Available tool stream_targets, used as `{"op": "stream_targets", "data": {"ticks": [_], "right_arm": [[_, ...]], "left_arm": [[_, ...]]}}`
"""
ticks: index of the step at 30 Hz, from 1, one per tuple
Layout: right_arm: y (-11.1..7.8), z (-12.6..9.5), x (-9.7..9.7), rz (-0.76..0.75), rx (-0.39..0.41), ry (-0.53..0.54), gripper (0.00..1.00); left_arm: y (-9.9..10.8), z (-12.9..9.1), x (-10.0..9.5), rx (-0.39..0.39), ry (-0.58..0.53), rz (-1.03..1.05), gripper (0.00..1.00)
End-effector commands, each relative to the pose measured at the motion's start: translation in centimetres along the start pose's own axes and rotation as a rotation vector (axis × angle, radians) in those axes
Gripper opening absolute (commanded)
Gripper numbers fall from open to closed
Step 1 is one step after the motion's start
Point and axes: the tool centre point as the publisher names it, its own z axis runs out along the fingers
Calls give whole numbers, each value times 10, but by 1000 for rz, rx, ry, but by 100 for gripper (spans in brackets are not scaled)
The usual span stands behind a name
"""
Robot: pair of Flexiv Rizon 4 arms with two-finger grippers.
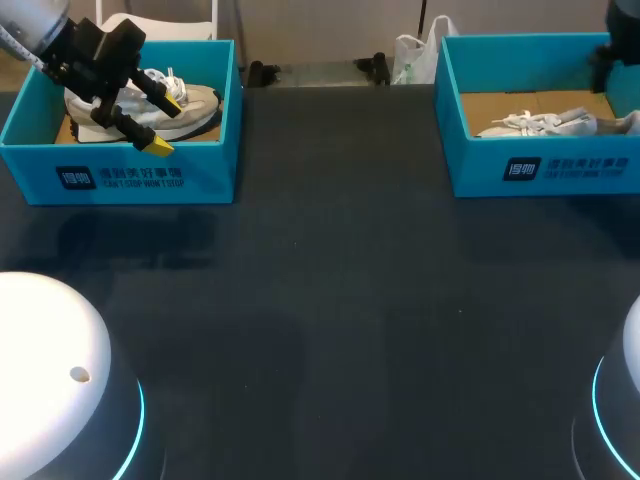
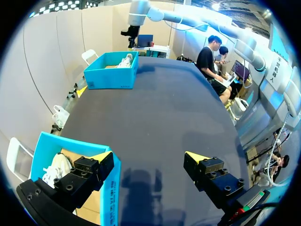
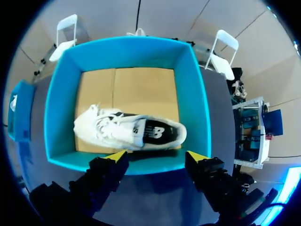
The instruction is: Take the shoe out of the shoebox, open the shoe tongue, remove and reinsert the insole, then place the shoe into the shoebox
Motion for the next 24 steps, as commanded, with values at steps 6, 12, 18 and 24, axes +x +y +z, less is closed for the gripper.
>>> {"op": "stream_targets", "data": {"ticks": [6,12,18,24], "right_arm": [[-24,-24,17,4,-19,82,93],[-28,-25,20,13,-5,90,100],[-28,-25,20,13,-5,90,100],[-28,-25,20,13,-5,90,100]], "left_arm": [[0,-1,0,-3,2,1,100],[1,-4,-4,-5,31,78,100],[7,-21,-22,-56,55,403,100],[15,-43,-50,-158,3,734,100]]}}
